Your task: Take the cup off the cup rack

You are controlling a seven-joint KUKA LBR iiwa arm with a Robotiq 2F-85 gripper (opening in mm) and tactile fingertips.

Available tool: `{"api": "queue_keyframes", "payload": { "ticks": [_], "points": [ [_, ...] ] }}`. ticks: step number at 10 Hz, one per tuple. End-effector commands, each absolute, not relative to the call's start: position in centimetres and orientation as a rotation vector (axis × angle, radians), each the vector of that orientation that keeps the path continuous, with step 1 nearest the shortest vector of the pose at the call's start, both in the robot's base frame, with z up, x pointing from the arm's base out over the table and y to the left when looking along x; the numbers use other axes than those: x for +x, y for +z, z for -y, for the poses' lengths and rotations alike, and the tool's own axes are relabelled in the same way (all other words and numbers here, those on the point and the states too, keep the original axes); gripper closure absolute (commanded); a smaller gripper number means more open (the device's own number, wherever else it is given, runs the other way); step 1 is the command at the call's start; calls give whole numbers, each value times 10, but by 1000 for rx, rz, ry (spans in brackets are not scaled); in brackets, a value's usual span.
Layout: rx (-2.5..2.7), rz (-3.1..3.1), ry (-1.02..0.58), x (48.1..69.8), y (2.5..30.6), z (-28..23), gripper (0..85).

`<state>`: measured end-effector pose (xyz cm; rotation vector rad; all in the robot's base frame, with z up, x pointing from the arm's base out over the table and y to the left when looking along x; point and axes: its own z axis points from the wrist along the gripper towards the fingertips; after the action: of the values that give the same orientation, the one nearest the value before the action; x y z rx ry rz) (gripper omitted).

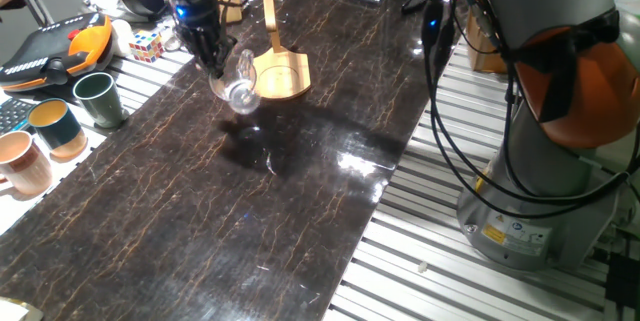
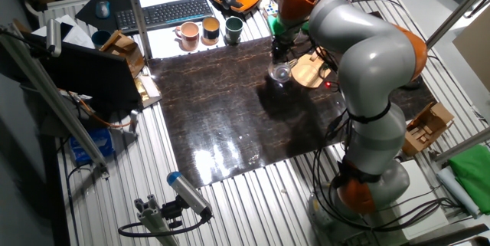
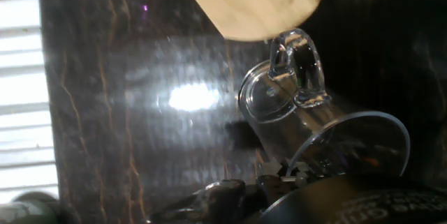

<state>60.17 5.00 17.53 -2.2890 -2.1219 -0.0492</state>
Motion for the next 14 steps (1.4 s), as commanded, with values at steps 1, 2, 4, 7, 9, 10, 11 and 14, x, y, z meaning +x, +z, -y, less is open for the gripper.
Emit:
{"api": "queue_keyframes", "payload": {
  "ticks": [1, 2, 4, 7, 9, 10, 11, 14],
  "points": [
    [-2295, 2094, -69, 601, 174, -55, 840],
    [-2302, 2072, -71, 600, 172, -61, 840],
    [-2313, 2044, -77, 599, 166, -74, 840],
    [-2300, 1954, -125, 602, 164, -78, 840],
    [-2310, 1893, -139, 604, 163, -79, 840],
    [-2310, 1886, -146, 604, 162, -79, 840],
    [-2309, 1883, -148, 605, 160, -79, 840],
    [-2316, 1857, -152, 609, 158, -79, 840]
  ]
}}
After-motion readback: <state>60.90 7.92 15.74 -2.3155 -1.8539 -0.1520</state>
